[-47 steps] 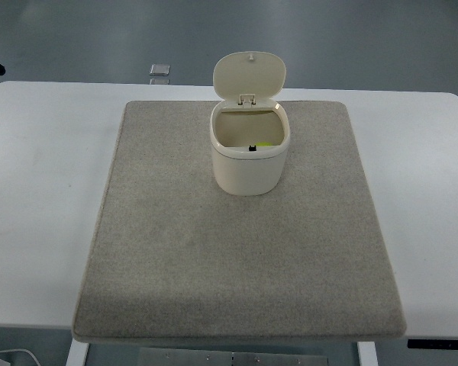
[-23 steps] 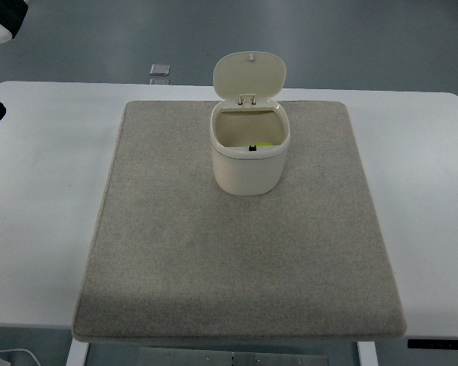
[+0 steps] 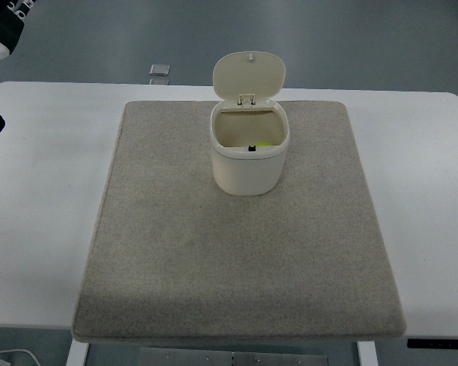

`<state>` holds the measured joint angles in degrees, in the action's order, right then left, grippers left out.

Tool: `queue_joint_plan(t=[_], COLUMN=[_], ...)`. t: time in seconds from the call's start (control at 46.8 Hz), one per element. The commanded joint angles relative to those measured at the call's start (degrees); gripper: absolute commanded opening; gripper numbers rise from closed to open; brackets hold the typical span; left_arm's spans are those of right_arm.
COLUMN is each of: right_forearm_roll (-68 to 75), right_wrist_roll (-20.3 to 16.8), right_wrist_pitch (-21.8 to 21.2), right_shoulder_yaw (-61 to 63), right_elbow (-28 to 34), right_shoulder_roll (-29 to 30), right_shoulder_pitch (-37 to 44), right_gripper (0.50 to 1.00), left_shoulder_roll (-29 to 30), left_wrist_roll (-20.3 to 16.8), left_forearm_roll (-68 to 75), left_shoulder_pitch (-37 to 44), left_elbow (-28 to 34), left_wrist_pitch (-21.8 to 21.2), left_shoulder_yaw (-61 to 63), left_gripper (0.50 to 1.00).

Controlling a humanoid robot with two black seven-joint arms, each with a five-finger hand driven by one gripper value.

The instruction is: Put tennis ball into box with left hand

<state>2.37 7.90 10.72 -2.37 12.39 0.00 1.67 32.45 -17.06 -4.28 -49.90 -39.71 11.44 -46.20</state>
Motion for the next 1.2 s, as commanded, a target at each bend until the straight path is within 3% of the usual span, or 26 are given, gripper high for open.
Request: queue_joint_plan(t=[0.0,0.257,1.176], right_forearm_roll=[0.0,0.0,0.0], right_wrist_roll=[0.0,0.0,0.0], right_wrist_pitch=[0.0,0.0,0.0], right_shoulder_yaw=[0.0,0.0,0.0], right_elbow=[0.0,0.0,0.0], right_shoulder_roll=[0.0,0.0,0.0], right_shoulder_pitch=[0.0,0.0,0.0], right_gripper=[0.938,0.938,0.938], left_shoulder_roll=[-0.7,-2.7,-2.8], left_wrist_roll=[0.0,0.0,0.0], left_forearm_roll=[0.2,0.7,0.9], left_shoulder_pitch=[1.5,4.0,5.6], left_elbow=[1.6,4.4,8.3], left_wrist_pitch=[0.0,1.5,0.8], left_shoulder_yaw=[0.1,0.1,0.8], left_gripper=[0.962,0.966,0.975])
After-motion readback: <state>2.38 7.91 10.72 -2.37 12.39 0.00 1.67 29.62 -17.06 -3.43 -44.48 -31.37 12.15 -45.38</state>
